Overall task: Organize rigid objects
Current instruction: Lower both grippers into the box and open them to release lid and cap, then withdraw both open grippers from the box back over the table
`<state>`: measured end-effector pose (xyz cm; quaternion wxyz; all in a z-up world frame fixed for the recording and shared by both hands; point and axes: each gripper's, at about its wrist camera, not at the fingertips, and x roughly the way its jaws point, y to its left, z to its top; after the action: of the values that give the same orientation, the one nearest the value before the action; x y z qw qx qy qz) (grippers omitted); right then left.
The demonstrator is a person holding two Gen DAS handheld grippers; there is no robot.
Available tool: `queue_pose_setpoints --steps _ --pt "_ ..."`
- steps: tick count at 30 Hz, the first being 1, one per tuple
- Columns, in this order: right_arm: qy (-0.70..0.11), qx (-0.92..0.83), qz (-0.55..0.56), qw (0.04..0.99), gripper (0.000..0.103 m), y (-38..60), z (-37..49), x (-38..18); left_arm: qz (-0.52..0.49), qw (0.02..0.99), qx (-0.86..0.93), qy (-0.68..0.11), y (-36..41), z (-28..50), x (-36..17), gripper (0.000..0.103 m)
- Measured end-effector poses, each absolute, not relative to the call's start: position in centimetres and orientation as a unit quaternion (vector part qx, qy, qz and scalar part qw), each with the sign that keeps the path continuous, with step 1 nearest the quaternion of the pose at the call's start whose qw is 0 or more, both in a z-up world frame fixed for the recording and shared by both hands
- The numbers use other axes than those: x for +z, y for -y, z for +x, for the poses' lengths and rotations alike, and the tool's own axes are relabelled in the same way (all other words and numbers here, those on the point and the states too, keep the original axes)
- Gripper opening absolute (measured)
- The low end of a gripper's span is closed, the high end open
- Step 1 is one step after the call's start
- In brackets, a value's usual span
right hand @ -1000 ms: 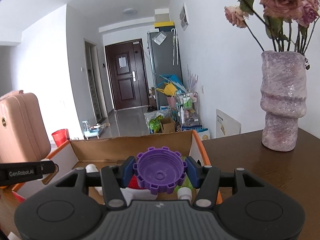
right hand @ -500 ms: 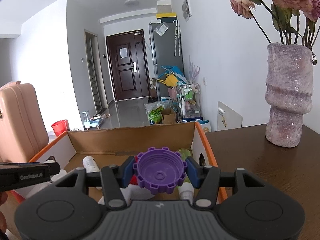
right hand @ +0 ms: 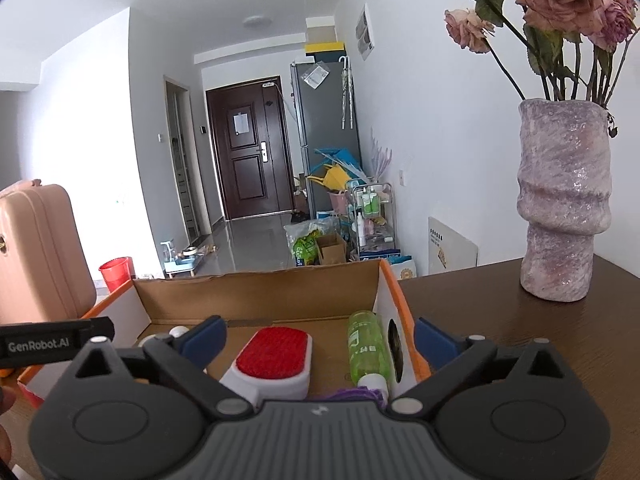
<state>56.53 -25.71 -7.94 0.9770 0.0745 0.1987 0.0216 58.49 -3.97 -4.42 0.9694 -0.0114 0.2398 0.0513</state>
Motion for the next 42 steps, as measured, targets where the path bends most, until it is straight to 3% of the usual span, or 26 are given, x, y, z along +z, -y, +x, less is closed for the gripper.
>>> queue_pose_setpoints --steps 13,29,42 --pt "-0.186 0.018 0.074 0.980 0.103 25.8 55.3 -7.4 -0.023 0.971 0.058 -0.229 3.7 57.1 -3.8 0.103" --pt "-0.153 0.031 0.056 0.986 0.103 26.2 48.9 -6.6 -0.022 0.974 0.060 -0.218 2.4 50.8 -4.3 0.103" --pt "-0.173 0.041 0.047 0.983 0.103 26.0 43.5 -7.2 -0.007 0.971 0.047 -0.233 2.5 44.2 -5.0 0.103"
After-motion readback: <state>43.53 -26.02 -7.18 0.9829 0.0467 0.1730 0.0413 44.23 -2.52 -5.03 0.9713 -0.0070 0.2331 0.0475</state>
